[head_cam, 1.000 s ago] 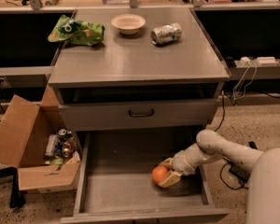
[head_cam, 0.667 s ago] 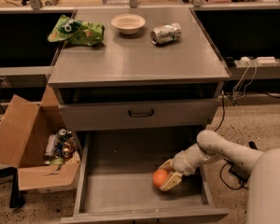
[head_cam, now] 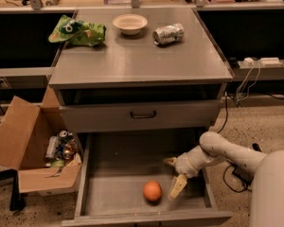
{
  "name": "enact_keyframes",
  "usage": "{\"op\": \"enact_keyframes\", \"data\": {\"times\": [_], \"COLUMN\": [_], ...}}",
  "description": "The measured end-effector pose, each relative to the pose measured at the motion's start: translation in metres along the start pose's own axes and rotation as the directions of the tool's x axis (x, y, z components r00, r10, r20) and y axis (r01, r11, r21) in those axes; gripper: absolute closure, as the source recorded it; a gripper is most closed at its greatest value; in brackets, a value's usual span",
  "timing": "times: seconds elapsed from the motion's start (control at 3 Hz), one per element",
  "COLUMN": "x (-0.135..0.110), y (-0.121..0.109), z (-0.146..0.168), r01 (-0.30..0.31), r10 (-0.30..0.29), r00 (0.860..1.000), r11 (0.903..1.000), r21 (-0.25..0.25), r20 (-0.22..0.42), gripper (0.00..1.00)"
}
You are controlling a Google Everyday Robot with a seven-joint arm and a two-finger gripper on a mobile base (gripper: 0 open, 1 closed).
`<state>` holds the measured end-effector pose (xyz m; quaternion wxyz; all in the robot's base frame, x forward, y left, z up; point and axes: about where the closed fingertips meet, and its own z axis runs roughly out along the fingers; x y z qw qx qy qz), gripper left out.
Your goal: Place orange into middle drawer
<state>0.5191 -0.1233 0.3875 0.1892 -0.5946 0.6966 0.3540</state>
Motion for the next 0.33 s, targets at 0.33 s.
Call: {"op": "enact_keyframes", "data": {"times": [0.33], "x": [-0.0131], "y": [0.0073], "z": [-0.0323], "r01": [0.037], "r10": [-0.038], "r00": [0.999], "r11": [0.9988], "r21": [0.031], "r20": [0.01], "gripper": [0.0]}}
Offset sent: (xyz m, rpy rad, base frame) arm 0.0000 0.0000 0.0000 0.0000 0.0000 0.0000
